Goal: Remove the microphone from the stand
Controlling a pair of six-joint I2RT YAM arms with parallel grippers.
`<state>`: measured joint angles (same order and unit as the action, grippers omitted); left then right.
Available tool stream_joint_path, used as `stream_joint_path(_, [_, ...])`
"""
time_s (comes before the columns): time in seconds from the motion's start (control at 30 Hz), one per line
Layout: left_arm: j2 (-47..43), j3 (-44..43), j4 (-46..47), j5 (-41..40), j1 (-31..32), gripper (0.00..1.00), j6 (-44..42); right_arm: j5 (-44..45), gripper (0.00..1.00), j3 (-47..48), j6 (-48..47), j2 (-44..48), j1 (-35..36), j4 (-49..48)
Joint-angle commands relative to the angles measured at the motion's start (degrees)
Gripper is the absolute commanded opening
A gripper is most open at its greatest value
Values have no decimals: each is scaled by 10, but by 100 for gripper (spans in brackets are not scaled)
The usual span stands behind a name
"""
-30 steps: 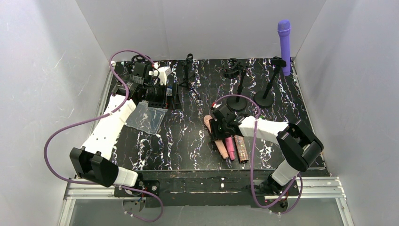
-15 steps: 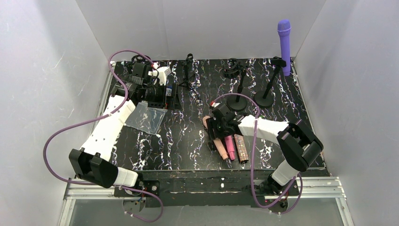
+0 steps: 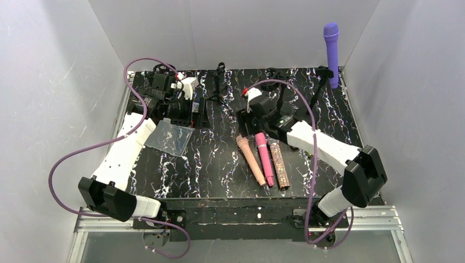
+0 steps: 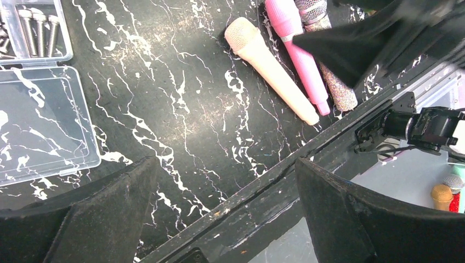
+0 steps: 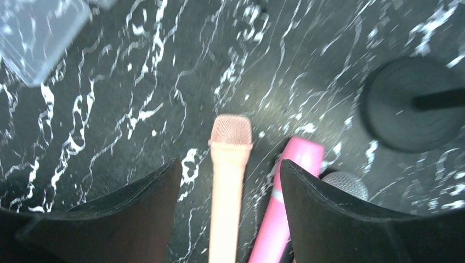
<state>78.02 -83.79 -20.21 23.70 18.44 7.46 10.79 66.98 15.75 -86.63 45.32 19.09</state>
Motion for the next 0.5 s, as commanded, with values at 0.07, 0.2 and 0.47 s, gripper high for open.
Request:
stream_joint_path(0.07, [-26,-19,-41,5,-1,98,-24,5,75,108,-86,49,-62,0])
stream_joint_path(0.2, [-27,-19,-38,7,-1,98,-26,-22,74,168,-111,67,-97,21])
stream_joint_path(0.47, [-27,-14,-31,12,-1,98,-25,-66,73,223,-139,95,-188,32])
